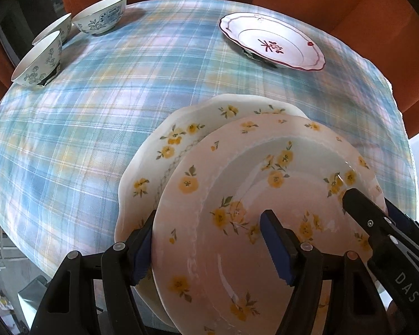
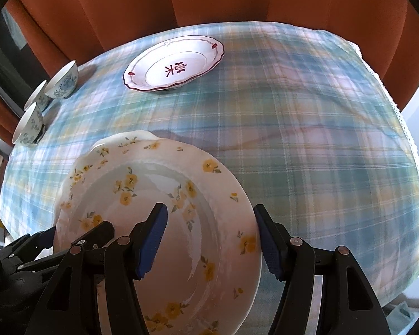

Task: Organize plates and bowls

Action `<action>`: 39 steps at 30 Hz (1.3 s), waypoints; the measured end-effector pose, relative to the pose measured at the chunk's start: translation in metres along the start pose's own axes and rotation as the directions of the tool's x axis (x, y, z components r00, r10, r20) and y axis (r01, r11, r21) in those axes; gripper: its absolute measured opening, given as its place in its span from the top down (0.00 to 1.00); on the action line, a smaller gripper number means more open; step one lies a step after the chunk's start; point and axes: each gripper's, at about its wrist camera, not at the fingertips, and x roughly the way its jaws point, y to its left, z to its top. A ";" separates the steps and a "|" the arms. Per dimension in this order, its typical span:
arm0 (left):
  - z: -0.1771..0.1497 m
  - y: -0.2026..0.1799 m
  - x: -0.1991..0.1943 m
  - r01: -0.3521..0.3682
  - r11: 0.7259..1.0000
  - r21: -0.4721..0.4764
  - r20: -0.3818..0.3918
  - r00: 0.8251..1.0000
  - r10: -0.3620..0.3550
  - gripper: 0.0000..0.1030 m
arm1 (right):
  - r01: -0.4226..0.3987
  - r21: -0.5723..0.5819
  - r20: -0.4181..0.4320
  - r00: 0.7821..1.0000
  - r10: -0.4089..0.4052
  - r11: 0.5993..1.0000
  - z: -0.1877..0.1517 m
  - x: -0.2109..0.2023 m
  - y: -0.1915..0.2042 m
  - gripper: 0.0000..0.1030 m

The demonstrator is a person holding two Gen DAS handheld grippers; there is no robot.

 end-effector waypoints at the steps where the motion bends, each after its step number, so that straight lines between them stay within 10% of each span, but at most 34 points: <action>1: 0.001 0.001 0.001 -0.002 1.000 0.001 0.000 1.000 0.002 0.29 | -0.004 0.006 -0.001 1.000 0.004 1.000 0.001 0.001 0.000 0.35; 22: 0.017 -0.009 0.008 -0.031 0.996 0.078 -0.004 1.000 0.031 0.16 | 0.011 0.098 0.044 0.999 -0.015 0.995 -0.002 -0.008 -0.014 0.35; 30: 0.015 -0.024 0.010 -0.121 0.976 0.183 0.020 0.993 0.119 0.16 | -0.030 0.176 -0.021 0.999 0.034 0.984 -0.011 0.001 -0.021 0.66; 39: 0.009 -0.016 -0.007 -0.121 0.978 0.169 0.059 0.992 0.113 0.17 | 0.005 0.146 -0.030 1.000 -0.001 0.989 -0.010 0.003 -0.011 0.66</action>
